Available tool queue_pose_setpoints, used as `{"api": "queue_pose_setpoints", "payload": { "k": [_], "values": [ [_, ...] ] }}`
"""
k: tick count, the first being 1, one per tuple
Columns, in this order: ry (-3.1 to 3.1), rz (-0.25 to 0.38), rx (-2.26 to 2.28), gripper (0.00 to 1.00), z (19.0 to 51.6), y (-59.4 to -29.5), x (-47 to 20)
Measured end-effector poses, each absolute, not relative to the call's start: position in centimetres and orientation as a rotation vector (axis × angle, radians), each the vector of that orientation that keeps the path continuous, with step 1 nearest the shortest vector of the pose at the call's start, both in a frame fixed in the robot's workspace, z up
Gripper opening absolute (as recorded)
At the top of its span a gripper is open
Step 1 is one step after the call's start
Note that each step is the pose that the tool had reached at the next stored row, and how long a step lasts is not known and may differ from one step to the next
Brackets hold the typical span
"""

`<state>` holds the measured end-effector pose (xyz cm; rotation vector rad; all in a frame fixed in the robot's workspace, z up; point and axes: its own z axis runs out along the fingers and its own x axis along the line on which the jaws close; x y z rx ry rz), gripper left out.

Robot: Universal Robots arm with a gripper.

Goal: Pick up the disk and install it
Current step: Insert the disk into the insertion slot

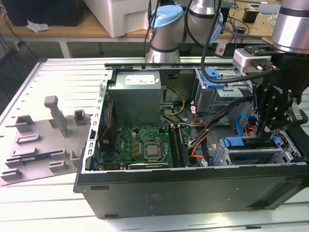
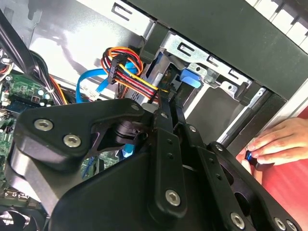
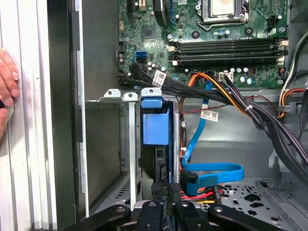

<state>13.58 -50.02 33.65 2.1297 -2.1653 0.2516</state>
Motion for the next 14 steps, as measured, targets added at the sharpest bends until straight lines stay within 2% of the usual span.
{"api": "queue_pose_setpoints", "payload": {
  "k": [14],
  "values": [
    [-2.167, 0.252, 2.128, 0.16, 33.36, -50.02, 13.58]
  ]
}}
